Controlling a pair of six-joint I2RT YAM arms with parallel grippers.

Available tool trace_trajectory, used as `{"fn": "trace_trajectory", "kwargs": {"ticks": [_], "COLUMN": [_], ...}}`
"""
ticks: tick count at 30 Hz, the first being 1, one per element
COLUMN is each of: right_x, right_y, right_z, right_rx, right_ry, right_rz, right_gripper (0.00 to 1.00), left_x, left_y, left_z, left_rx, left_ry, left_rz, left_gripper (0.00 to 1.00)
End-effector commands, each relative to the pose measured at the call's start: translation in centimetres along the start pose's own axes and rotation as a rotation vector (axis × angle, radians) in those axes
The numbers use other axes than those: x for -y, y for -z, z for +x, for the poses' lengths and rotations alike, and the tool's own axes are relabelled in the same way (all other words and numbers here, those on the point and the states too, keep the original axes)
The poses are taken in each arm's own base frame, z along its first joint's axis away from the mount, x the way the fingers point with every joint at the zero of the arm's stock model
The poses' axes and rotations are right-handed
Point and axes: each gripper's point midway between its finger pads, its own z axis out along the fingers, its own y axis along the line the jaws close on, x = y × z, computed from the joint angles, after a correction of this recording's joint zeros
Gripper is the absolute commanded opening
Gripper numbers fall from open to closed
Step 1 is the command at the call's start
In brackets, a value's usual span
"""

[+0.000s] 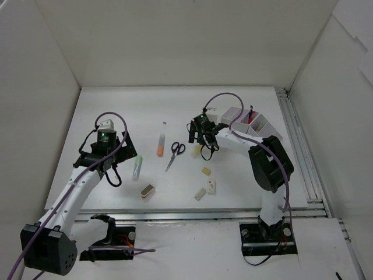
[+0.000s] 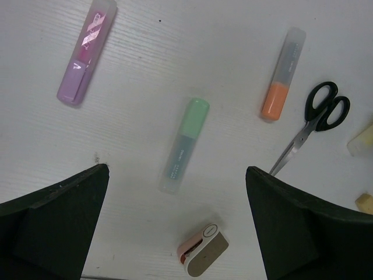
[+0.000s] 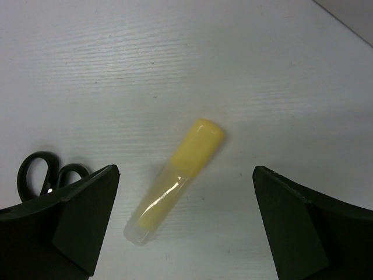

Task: Sort the stationery into containers
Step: Pick up the stationery from the center of the board, then place the stationery in the storage box.

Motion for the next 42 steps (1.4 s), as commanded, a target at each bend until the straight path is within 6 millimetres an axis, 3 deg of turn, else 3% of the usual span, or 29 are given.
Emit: {"fn": "trace_trajectory", "kwargs": {"ticks": [1, 5, 14, 16, 17, 20, 24, 26, 30, 31, 35, 36, 39, 42], "right_x": [-0.9, -1.0, -0.3, -0.1, -0.1, 0.0, 0.3, 0.3, 0.1, -0.9, -0.7, 0.0, 3.1, 8.5], "right_y": [-0.4, -1.8, -2.7, -2.8, -2.8, -2.5, -1.8, -0.9, 1.8, 3.7, 8.7, 10.6, 13.5, 15.1], "right_z": [-2.5, -1.7, -0.3, 0.0, 0.2, 0.3, 0.1, -0.7, -3.0, -5.5, -9.4, -10.5, -12.6, -14.3], "right_rx": [0.077, 0.051, 0.024, 0.016, 0.013, 0.015, 0.03, 0.055, 0.168, 0.257, 0.462, 0.529, 0.63, 0.721], "right_ry": [-0.063, -0.067, -0.066, -0.065, -0.061, -0.056, -0.047, -0.041, 0.014, 0.016, 0.043, 0.055, 0.039, 0.068], "right_rz": [0.029, 0.058, 0.091, 0.095, 0.095, 0.097, 0.101, 0.091, 0.056, -0.004, -0.111, -0.126, -0.117, 0.006], "right_gripper": [0.96, 0.91, 0.71, 0.57, 0.44, 0.25, 0.14, 0.04, 0.0, 0.0, 0.0, 0.0, 0.0, 0.0], "left_x": [-0.6, -1.0, -1.7, -1.8, -1.8, -2.1, -2.7, -2.6, -2.4, -2.2, -2.0, -2.0, -1.8, -2.2], "left_y": [0.8, 1.1, 1.0, 0.9, 1.0, 1.1, 1.1, 1.2, 1.3, 1.4, 1.4, 1.4, 1.3, 1.2], "left_z": [-1.1, -1.2, -1.6, -1.4, -1.3, -1.3, -1.2, -1.0, -1.3, -1.4, -1.9, -1.9, -2.1, -2.6], "left_rx": [0.047, 0.059, 0.084, 0.079, 0.077, 0.088, 0.088, 0.085, 0.093, 0.094, 0.1, 0.098, 0.102, 0.108], "left_ry": [0.031, 0.047, 0.07, 0.069, 0.07, 0.085, 0.11, 0.113, 0.123, 0.123, 0.132, 0.131, 0.127, 0.115], "left_rz": [-0.009, -0.014, -0.021, -0.022, -0.021, -0.026, -0.039, -0.033, -0.022, -0.016, -0.006, -0.006, 0.003, -0.018], "left_gripper": [0.99, 0.99, 0.99, 0.99, 0.99, 1.0, 1.0, 0.99, 1.0, 1.0, 0.99, 0.99, 0.99, 1.0]}}
